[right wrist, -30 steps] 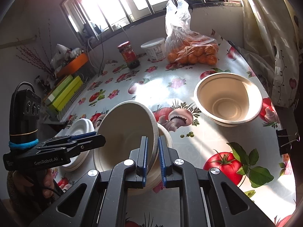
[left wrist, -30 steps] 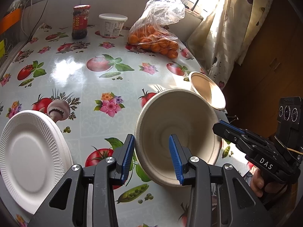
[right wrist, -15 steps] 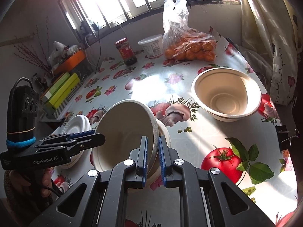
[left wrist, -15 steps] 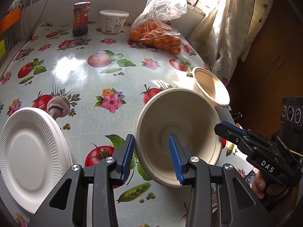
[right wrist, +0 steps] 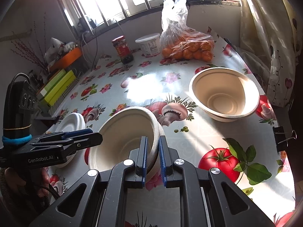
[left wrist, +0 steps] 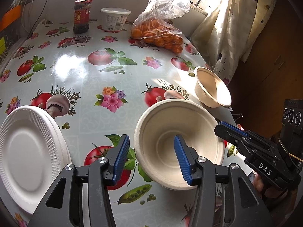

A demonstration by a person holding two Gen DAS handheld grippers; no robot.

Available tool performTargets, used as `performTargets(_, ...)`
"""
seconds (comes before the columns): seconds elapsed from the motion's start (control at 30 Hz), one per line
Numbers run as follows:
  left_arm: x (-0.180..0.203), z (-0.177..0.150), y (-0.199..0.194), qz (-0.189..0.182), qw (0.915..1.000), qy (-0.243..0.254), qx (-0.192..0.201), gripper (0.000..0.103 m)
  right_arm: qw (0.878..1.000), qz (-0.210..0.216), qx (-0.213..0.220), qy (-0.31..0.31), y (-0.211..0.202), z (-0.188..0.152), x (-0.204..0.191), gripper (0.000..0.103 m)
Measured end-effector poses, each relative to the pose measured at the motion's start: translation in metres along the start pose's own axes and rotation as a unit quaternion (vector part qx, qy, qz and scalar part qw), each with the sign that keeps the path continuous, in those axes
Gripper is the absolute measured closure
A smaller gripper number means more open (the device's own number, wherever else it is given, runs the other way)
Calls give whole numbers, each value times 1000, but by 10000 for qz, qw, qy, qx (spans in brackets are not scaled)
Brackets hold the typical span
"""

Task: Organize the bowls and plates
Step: 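Move the left gripper to the next beige paper bowl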

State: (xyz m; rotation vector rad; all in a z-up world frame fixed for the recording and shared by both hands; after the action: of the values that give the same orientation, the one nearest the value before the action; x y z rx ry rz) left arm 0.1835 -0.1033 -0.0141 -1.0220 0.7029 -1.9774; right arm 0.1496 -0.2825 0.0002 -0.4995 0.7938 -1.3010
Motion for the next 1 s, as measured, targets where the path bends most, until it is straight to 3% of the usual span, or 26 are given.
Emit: performTargets(1.0, -6, 8, 3, 44, 9999, -99, 26, 53, 9998, -3, -42, 200, 5, -4, 17, 82)
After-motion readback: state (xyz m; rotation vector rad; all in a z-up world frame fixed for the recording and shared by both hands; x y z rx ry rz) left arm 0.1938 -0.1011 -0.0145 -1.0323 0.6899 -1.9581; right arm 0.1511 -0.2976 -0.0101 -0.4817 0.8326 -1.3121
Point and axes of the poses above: each gripper's, at about its wrist camera, not at the fingertips, and y roughly the way its jaws point, x to its right, z to its top, the point moved 3 cm from there along y, roughly the way its jaws point, and after that the axes turned 7 degrees about -z, right-handed, at the moved point
